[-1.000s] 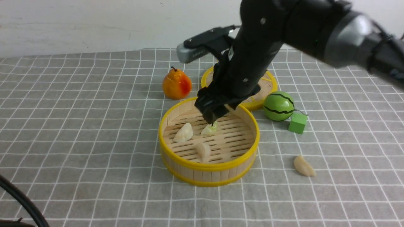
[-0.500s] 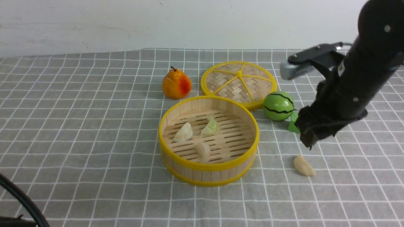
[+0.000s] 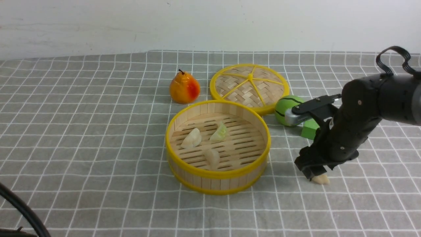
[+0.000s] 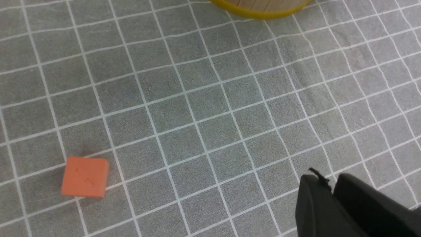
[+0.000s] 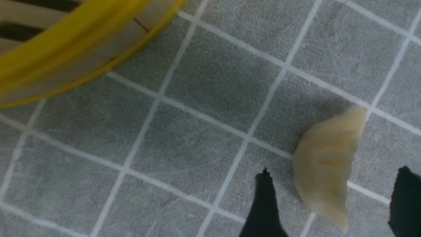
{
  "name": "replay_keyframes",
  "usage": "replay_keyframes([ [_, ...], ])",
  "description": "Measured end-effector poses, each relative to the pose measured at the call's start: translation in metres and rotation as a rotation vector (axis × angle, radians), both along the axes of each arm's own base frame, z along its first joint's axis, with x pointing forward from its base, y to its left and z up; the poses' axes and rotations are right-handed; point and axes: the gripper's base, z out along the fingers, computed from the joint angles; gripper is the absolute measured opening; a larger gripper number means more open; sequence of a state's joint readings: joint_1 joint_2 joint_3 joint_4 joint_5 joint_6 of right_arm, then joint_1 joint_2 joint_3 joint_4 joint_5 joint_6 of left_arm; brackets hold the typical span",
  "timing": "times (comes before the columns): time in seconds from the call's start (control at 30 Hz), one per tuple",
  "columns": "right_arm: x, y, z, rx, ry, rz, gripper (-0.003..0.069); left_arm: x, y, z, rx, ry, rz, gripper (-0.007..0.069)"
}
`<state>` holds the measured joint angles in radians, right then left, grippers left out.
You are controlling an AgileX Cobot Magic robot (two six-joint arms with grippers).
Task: Put the dumplings into the steamer on the table with the grey tablecloth.
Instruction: 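Reach for and grasp a dumpling lying on the table beside the steamer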
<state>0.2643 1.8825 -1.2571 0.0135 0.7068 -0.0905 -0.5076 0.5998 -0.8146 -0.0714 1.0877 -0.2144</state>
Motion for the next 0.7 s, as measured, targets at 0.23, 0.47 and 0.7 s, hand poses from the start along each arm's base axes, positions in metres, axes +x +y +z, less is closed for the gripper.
replay_keyframes([
  [0.23, 0.005, -0.006, -0.018, -0.010, 0.032, -0.020, 0.0463, 0.000, 0.000, 0.000, -0.001, 0.003, -0.001, 0.0078],
  [0.47, 0.006, -0.005, -0.018, 0.005, 0.024, -0.028, 0.0235, 0.000, 0.000, 0.000, -0.001, 0.002, -0.001, 0.0085],
  [0.7, 0.008, 0.001, 0.006, 0.009, 0.024, -0.014, 0.0181, 0.000, 0.000, 0.000, -0.001, 0.002, -0.001, 0.0092],
])
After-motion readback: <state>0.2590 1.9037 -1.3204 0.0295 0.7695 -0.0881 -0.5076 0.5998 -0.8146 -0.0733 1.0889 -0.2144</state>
